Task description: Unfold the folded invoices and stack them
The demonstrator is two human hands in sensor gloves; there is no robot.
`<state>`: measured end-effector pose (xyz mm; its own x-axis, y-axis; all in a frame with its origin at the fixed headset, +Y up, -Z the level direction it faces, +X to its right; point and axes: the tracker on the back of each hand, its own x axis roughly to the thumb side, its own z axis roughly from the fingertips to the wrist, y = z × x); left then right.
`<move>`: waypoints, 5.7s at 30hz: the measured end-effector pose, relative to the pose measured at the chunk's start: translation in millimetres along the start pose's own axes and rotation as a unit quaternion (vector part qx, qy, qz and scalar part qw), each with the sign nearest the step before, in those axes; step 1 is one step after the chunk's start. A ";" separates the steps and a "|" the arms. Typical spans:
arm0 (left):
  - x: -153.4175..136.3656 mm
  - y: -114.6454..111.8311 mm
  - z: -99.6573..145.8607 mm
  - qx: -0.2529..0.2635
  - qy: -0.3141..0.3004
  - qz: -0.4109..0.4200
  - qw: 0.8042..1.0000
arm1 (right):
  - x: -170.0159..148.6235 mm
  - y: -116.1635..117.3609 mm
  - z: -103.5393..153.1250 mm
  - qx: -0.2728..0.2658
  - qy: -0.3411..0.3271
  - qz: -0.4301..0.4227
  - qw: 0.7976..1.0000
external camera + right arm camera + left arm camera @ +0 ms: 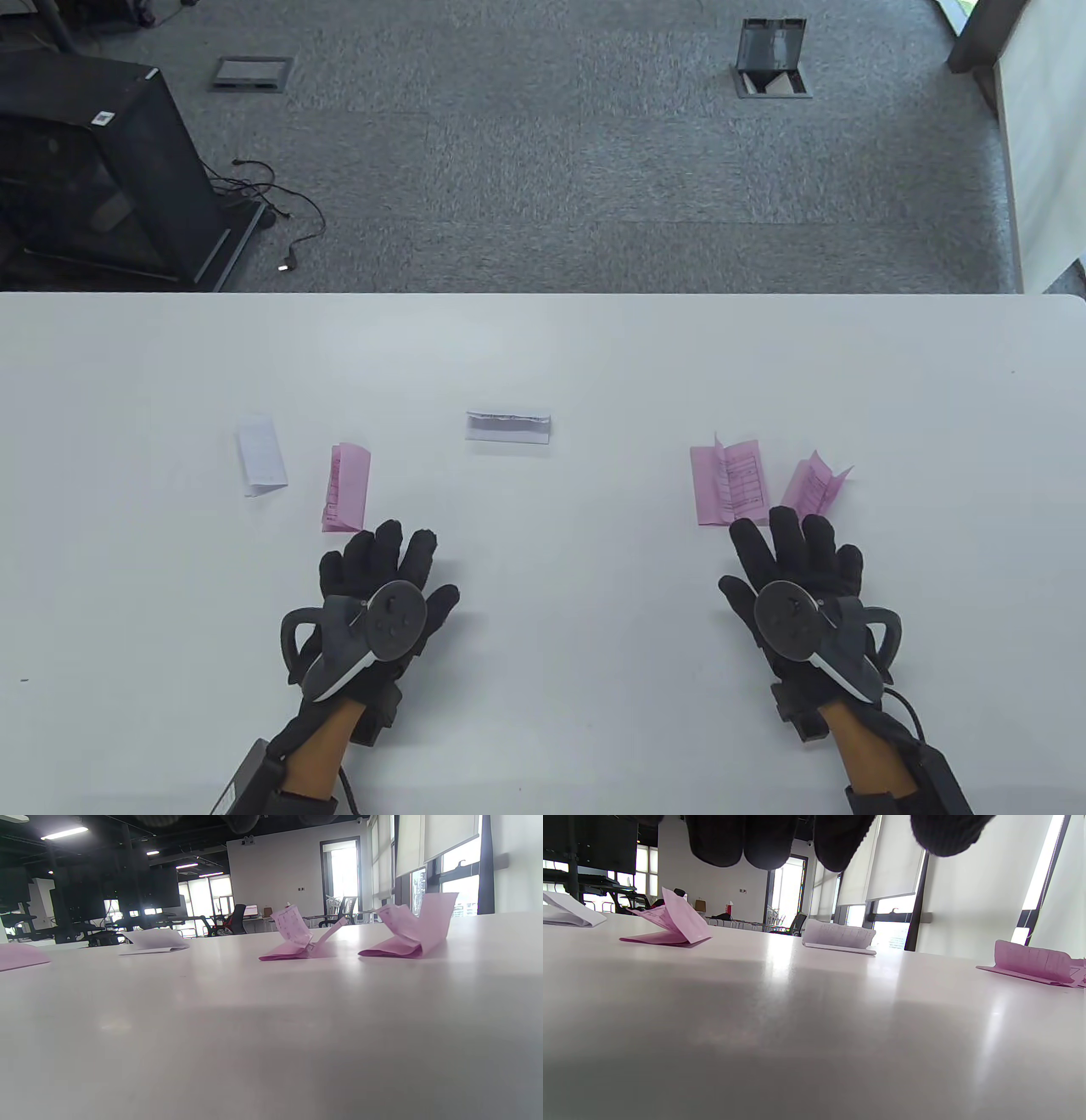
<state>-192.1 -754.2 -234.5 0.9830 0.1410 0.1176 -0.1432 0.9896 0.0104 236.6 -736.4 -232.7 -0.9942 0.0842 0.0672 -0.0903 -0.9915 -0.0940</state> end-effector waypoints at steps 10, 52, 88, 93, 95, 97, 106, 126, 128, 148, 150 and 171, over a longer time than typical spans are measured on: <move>9.4 5.3 -14.0 0.004 0.012 0.026 1.000 | -2.7 1.3 -3.2 0.036 0.004 -0.015 0.999; 73.2 -11.6 -216.1 -0.036 0.192 -0.151 0.969 | -18.3 18.9 -11.0 0.121 0.010 -0.053 0.991; 81.9 0.5 18.5 0.035 -0.001 0.281 0.959 | 125.6 28.3 15.6 0.126 -0.084 -0.437 0.887; 101.5 -2.5 26.1 0.038 -0.055 0.262 0.963 | 126.2 41.4 22.3 0.190 -0.023 -0.539 0.820; 106.0 -6.3 25.8 0.024 -0.069 0.275 0.959 | 127.6 46.1 24.1 0.205 -0.016 -0.553 0.807; 106.3 -11.1 25.7 0.011 -0.073 0.285 0.956 | 125.9 50.5 24.3 0.205 -0.004 -0.556 0.805; 105.6 -18.8 25.4 -0.026 -0.119 0.338 0.933 | 113.5 57.5 17.7 0.201 0.042 -0.584 0.786; 44.8 -11.0 18.1 -0.049 0.061 0.341 0.937 | 66.3 41.7 -10.3 0.083 0.056 -0.428 0.898; 45.3 -11.5 17.4 -0.076 0.063 0.311 0.945 | 66.0 41.8 -12.6 0.088 0.044 -0.369 0.924; 88.7 -26.3 13.9 -0.115 0.026 -0.073 0.990 | 91.2 37.3 -9.4 0.129 -0.009 -0.069 0.989; 88.6 -26.6 13.5 -0.129 0.019 -0.066 0.989 | 89.2 32.3 -8.2 0.132 0.008 -0.043 0.990; 74.6 -37.0 6.6 -0.201 0.017 0.002 0.979 | 195.1 58.1 -1.0 0.146 -0.210 0.114 0.960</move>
<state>-114.3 -780.5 -219.5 0.9868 0.1381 0.0843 -0.0958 0.9188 -0.3828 37.3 -777.5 -226.1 -0.8691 -0.1257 0.4784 0.2084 -0.9702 0.1235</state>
